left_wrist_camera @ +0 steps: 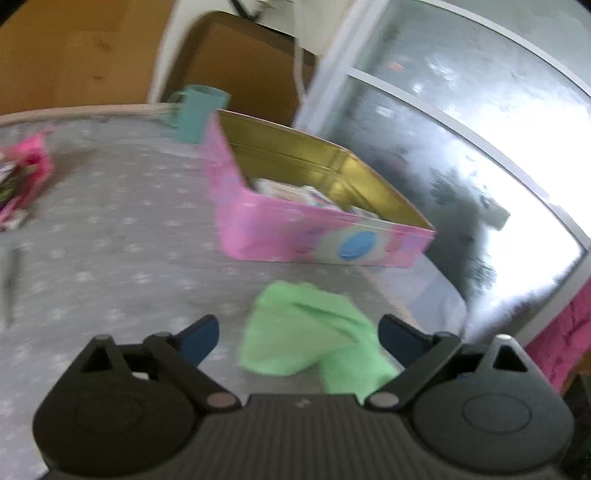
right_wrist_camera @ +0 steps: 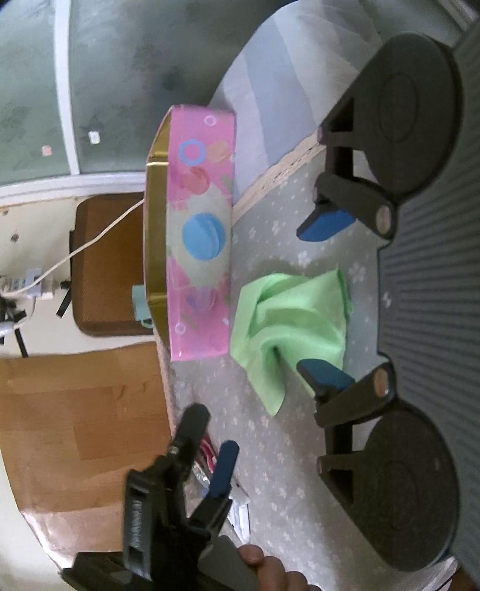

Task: Organize soft objects
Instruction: 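Set the green cloth down on the bedspread with the right gripper, then grasp the green cloth with the left gripper and drop it into the tin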

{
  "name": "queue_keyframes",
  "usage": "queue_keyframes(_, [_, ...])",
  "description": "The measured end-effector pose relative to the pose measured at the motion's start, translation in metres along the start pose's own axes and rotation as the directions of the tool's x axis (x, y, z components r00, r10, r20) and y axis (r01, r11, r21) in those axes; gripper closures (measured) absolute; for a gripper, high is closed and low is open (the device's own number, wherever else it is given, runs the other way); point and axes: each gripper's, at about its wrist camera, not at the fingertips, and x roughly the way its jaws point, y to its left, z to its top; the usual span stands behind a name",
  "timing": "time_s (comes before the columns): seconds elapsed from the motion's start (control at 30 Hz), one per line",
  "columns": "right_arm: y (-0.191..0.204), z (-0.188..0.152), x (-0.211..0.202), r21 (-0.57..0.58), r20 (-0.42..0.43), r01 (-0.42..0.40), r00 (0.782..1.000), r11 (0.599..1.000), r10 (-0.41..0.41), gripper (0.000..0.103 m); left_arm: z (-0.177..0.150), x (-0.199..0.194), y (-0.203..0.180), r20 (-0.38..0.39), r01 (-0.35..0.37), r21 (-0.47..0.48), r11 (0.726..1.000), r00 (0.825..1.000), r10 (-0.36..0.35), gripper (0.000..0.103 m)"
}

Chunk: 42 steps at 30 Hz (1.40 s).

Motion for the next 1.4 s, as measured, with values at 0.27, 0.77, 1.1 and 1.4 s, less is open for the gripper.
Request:
queue_keyframes(0.27, [-0.001, -0.011, 0.013, -0.034, -0.013, 0.019, 1.000, 0.999, -0.020, 0.028, -0.003, 0.062, -0.045, -0.127, 0.079, 0.099, 0.992, 0.990, -0.066, 0.010])
queue_keyframes(0.77, [0.032, 0.037, 0.000, -0.184, 0.217, 0.037, 0.976, 0.982, 0.004, 0.096, 0.018, 0.041, -0.091, -0.078, 0.242, 0.235, 0.941, 0.970, -0.230, 0.082])
queue_keyframes(1.1, [-0.021, 0.142, 0.100, -0.113, 0.118, 0.232, 0.969, 0.966, -0.219, 0.048, 0.139, 0.076, -0.099, 0.151, -0.012, 0.251, 0.968, 0.988, -0.026, 0.030])
queue_keyframes(1.4, [0.004, 0.077, 0.019, -0.054, 0.232, 0.086, 0.970, 0.995, -0.071, 0.048, 0.085, 0.002, 0.032, 0.190, -0.053, -0.024, 0.998, 0.980, 0.057, 0.027])
